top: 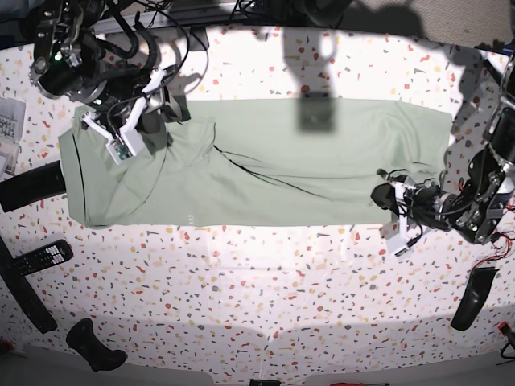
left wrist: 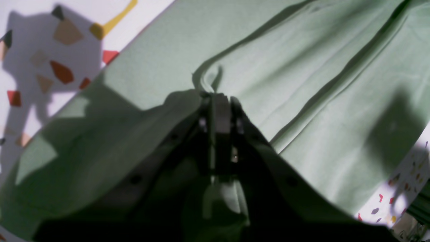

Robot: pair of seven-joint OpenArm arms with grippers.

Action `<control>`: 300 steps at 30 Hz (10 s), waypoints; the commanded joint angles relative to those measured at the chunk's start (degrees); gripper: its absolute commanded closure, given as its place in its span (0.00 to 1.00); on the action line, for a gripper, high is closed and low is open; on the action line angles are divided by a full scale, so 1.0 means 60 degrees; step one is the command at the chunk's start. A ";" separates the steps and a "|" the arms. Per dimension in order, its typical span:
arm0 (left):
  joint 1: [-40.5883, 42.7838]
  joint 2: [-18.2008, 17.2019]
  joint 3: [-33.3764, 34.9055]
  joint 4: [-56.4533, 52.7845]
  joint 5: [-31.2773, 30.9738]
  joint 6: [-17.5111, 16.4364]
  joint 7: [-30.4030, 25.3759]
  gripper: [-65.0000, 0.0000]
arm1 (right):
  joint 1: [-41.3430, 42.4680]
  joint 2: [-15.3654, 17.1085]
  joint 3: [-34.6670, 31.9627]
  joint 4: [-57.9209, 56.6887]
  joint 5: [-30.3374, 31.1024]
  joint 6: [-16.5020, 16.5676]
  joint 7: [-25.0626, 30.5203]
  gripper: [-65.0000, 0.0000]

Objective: Fold the T-shirt properly
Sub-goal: 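Pull the pinched shirt end with the left gripper toward the right gripper, then lift the shirt end with the left gripper and fold it over, then release the fold and move both grippers outward to the shirt ends, then grasp the shirt end with the left gripper and stretch it straight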

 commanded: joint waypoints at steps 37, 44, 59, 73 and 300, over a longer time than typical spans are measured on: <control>0.0492 -0.1304 -0.0073 0.1876 -0.3246 -0.0049 0.2608 1.00 | 0.0736 0.0084 0.0044 0.0175 0.0127 0.0069 0.0437 0.62; 0.1045 -0.1993 -0.0073 0.3515 -0.3195 -0.0049 0.2612 1.00 | 0.0739 0.0084 0.0044 0.0175 0.0127 0.0066 0.0444 0.62; 0.1785 -0.3206 -0.0073 0.5544 -0.2874 -0.0049 0.2306 1.00 | 0.0739 0.0080 0.0044 0.0175 0.0131 0.0069 0.0433 0.62; 0.2441 -0.3206 -0.0073 0.5548 -0.1592 -0.0049 0.1767 0.70 | 0.0739 0.0084 0.0044 0.0175 0.0124 0.0069 0.0437 0.62; 0.5034 -0.0739 -0.8051 0.1173 -0.3297 -0.0049 0.1989 1.00 | -0.1373 -0.1825 0.2776 0.2874 0.0630 0.0723 0.1504 0.62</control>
